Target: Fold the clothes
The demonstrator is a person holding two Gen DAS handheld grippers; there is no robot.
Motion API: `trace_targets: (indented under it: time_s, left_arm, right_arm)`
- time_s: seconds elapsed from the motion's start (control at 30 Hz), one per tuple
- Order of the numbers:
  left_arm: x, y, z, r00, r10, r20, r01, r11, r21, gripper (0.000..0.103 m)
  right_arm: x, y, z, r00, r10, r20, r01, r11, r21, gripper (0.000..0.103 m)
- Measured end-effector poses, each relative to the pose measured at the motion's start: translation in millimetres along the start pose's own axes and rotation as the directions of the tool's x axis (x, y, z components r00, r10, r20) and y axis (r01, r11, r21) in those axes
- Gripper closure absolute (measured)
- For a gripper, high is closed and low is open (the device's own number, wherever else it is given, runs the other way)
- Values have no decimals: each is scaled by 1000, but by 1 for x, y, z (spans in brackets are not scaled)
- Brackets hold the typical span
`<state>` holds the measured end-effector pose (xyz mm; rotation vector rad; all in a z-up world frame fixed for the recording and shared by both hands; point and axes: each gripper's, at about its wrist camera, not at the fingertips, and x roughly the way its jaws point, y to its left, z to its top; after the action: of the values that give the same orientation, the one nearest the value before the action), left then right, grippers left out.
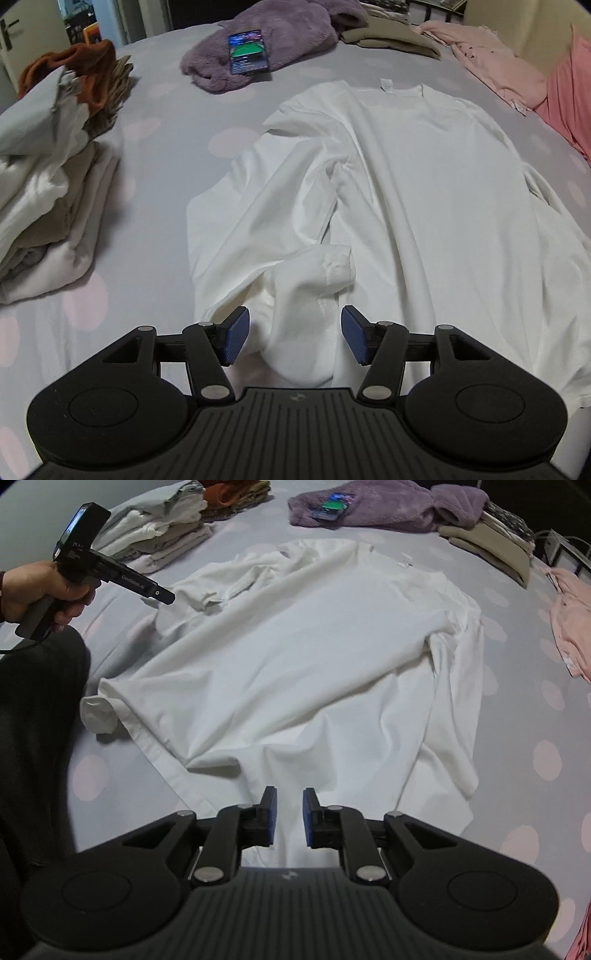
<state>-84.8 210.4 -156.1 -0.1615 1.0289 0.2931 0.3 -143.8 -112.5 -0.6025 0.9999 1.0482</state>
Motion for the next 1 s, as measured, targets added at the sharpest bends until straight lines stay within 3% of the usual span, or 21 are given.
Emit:
trace_targets:
  time_s: [0.13, 0.2, 0.27, 0.3, 0.37, 0.5, 0.73, 0.77, 0.8, 0.87, 0.93, 0.97, 1.0]
  left_arm:
    - [9, 1, 1, 1000, -2, -25, 2, 1000, 19, 50]
    - [12, 1, 1, 999, 7, -51, -5, 999, 37, 55]
    - [15, 1, 1, 997, 15, -77, -11, 998, 55, 81]
    - [17, 0, 1, 996, 20, -89, -14, 998, 64, 83]
    - [20, 0, 1, 993, 29, -115, -20, 996, 83, 98]
    - [-2, 10, 1, 990, 76, -116, -50, 976, 211, 102]
    - [-60, 37, 5, 975, 218, -38, -190, 913, 360, 102]
    - [-67, 40, 4, 968, 250, -17, -223, 892, 394, 103]
    - [-73, 39, 1, 957, 289, 21, -267, 850, 454, 103]
    - [-84, 34, -6, 924, 362, 125, -363, 721, 590, 103]
    - [-86, 26, -18, 887, 417, 199, -421, 553, 719, 103]
    - [-85, 24, -23, 876, 434, 211, -427, 494, 757, 103]
    - [-84, 24, -27, 874, 441, 202, -418, 472, 776, 103]
  right_arm:
    - [2, -3, -5, 1000, -21, -6, 21, 999, 31, 86]
    - [2, -2, -6, 1000, -17, 1, 17, 999, 38, 86]
    - [2, 1, -6, 1000, -12, 7, 11, 999, 40, 85]
    - [2, 2, -6, 1000, -10, 8, 9, 999, 40, 85]
    - [2, 3, -8, 1000, -7, 11, 7, 999, 47, 84]
    - [3, 1, -10, 1000, -7, 12, 6, 998, 59, 83]
    - [3, -1, -8, 999, -9, 32, 7, 998, 60, 83]
    - [3, -1, -8, 999, -7, 35, 5, 998, 60, 83]
    - [3, 0, -8, 999, -6, 34, 4, 998, 59, 83]
    - [4, 0, -8, 999, -4, 32, 3, 998, 55, 83]
    - [4, 0, -8, 999, -6, 31, 4, 999, 54, 83]
    - [5, -1, -8, 999, -9, 33, 7, 998, 56, 83]
    - [5, -2, -8, 999, -12, 35, 10, 998, 59, 83]
